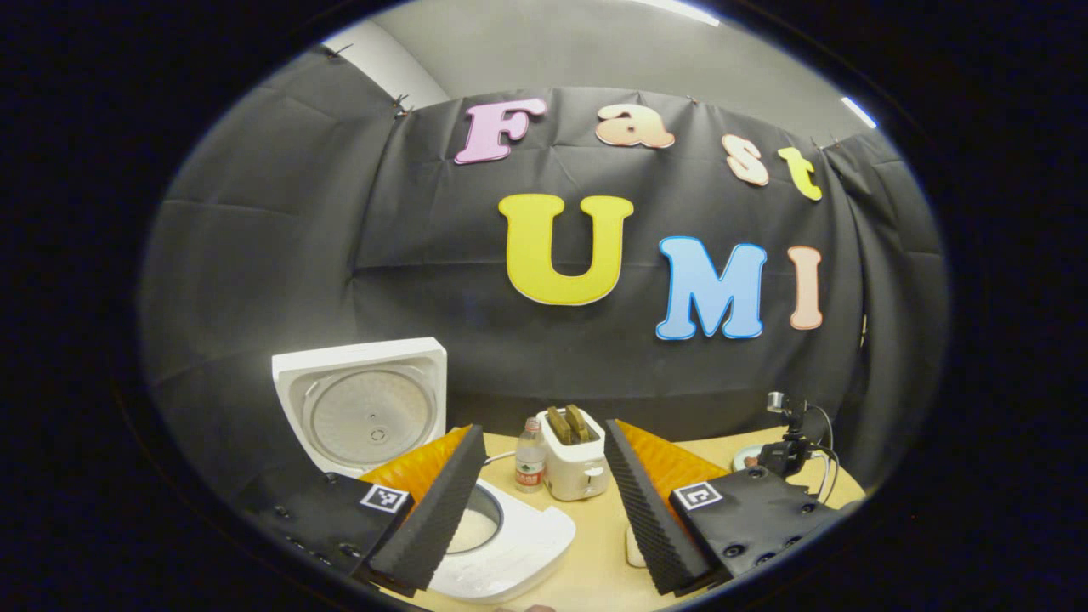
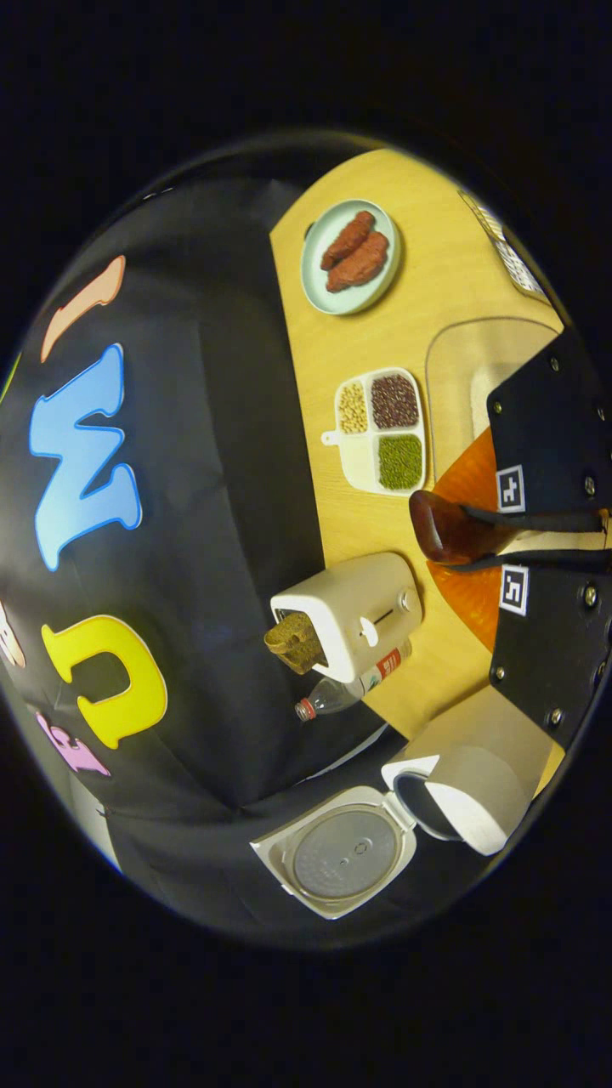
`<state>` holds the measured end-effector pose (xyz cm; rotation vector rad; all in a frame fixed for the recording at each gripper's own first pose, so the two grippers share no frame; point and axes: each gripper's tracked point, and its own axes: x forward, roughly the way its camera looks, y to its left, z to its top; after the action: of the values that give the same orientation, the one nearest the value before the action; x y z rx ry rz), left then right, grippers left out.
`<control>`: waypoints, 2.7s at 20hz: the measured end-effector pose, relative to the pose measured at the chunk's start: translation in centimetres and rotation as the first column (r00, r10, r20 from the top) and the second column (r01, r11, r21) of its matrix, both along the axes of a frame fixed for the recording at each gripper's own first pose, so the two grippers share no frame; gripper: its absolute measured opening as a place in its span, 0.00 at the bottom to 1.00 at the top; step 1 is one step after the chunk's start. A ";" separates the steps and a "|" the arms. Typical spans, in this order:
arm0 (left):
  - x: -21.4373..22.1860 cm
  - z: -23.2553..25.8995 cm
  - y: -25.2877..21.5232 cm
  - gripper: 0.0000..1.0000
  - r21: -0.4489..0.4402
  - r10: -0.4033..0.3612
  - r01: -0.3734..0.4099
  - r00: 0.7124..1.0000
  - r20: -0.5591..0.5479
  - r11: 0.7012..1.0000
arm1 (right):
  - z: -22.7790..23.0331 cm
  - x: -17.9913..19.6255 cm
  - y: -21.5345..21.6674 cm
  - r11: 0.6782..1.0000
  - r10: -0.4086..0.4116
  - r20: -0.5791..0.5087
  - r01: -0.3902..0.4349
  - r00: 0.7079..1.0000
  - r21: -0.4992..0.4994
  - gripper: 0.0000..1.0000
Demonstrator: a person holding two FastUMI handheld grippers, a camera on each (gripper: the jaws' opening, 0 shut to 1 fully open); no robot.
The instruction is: Close the left gripper, press the button to open the rice cooker; take a wooden spoon from the chopstick holder with the right hand, scoop a spoonful of rice and pour it into the rice cooker, then put the wooden spoon back into the chopstick holder.
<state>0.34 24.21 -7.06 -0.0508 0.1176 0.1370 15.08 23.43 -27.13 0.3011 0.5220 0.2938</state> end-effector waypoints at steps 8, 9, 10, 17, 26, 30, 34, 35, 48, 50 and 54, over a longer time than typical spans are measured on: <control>-0.5 0.2 0.5 0.97 -0.006 0.001 -0.001 1.000 0.005 1.000 | 2.2 0.3 -4.3 0.923 -0.100 -0.111 0.134 0.989 0.360 0.08; -0.6 0.0 0.6 1.00 -0.008 0.006 -0.006 1.000 0.000 1.000 | 2.9 0.1 -5.5 0.898 -0.125 -0.117 0.162 0.985 0.409 0.08; -0.7 0.1 0.5 0.97 -0.013 0.004 -0.004 1.000 0.001 1.000 | 3.8 0.0 -6.7 0.870 -0.146 -0.122 0.186 0.982 0.456 0.08; -1.2 -0.3 0.1 0.97 -0.022 -0.037 0.037 0.999 0.005 0.999 | 10.1 -1.6 -12.6 0.702 -0.252 -0.109 0.259 0.962 0.664 0.08; -2.8 -0.8 0.6 0.97 0.002 -0.073 0.073 0.997 0.034 0.997 | 17.1 -4.5 -9.8 0.605 -0.209 -0.065 0.181 0.976 0.775 0.08; -3.8 -1.3 1.3 0.97 0.032 -0.090 0.089 0.995 0.031 0.995 | 17.7 -5.1 -7.0 0.579 -0.161 -0.081 0.160 0.984 0.799 0.08; -5.1 -2.3 3.4 1.00 0.005 -0.058 0.058 0.998 0.019 0.998 | 18.8 -5.2 -3.4 0.555 -0.095 -0.086 0.125 0.992 0.823 0.08; -5.3 -2.5 3.8 0.97 -0.005 -0.059 0.059 0.998 0.022 0.998 | 19.1 -5.0 -2.2 0.560 -0.077 -0.081 0.110 0.994 0.821 0.08; -7.6 -4.5 11.2 0.97 -0.017 -0.046 0.046 0.999 0.019 0.999 | 20.6 -1.6 12.7 0.678 0.135 -0.007 -0.087 0.991 0.730 0.08; -7.7 -4.6 11.1 0.97 0.001 -0.048 0.048 0.999 0.013 0.999 | 20.0 -0.8 15.4 0.711 0.166 0.001 -0.121 0.986 0.693 0.07; -8.4 -5.0 11.7 0.97 -0.001 -0.043 0.043 0.999 0.006 0.999 | 18.9 0.2 20.5 0.788 0.231 0.038 -0.210 0.972 0.579 0.08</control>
<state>-8.06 35.96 -12.02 -0.0495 0.1123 0.0939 15.30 43.90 -8.25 0.8488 0.4931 0.6838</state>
